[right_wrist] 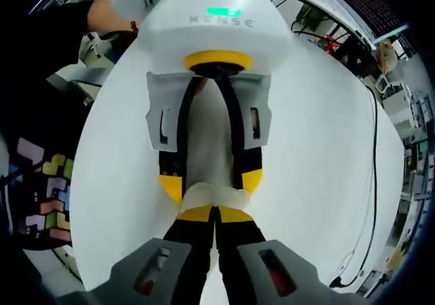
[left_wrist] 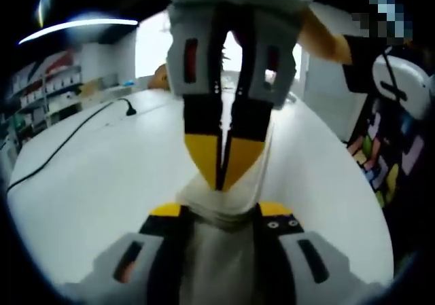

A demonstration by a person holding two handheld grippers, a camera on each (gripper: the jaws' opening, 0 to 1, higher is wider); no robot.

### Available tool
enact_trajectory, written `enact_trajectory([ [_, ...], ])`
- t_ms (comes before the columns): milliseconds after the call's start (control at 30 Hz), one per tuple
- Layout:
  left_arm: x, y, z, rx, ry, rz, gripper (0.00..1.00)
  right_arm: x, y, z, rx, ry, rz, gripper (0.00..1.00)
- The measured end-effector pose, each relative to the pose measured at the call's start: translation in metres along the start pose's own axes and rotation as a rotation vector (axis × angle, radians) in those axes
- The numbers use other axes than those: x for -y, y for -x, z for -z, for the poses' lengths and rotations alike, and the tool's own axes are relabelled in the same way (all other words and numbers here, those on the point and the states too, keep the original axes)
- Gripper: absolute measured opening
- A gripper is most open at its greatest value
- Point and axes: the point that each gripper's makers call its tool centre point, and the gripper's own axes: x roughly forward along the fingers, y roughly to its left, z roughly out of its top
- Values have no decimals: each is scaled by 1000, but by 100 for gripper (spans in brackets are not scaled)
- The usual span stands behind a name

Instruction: Arrange the utensils inside the cutlery case until each visible utensil rests in its matching compartment.

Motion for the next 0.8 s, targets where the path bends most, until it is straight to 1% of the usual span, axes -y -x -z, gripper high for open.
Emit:
enact_trajectory([
  [67, 0, 0, 0, 2, 2, 0, 41, 0, 0, 0, -3, -6, -3, 0],
  [200, 1, -1, 0, 2, 3, -7, 41, -1, -1, -1, -52, 13, 3, 0],
  [267, 0, -1, 1, -2, -17, -5, 41, -1, -1, -1, -71, 31, 7, 0],
  [333, 0, -1, 1, -1, -16, -4, 41, 0, 0, -1, -79, 16, 8, 0],
  [367, 0, -1, 2, -7, -30, -9, 41, 0, 0, 0, -80, 18, 9, 0],
  [400, 1, -1, 3, -18, -52, -10, 42, 1, 0, 0, -78, 13, 9, 0],
  [433, 3, -1, 2, -19, -36, -8, 43, 1, 0, 0, -73, 0, 7, 0],
  [500, 2, -2, 2, -25, -43, -10, 43, 1, 1, 1, -53, 8, 1, 0],
  [567, 2, -3, 1, -18, -42, -10, 43, 1, 1, 1, -19, -36, -12, 0],
  [633, 1, -3, 1, -8, -41, -9, 44, 2, 1, 2, -6, -31, -17, 0],
  [700, 1, -4, 1, 1, -40, -10, 44, 1, 0, 2, -2, -31, -21, 0],
  [800, 0, -4, -1, 14, -21, -18, 44, 1, 0, 1, -20, -34, -27, 0],
])
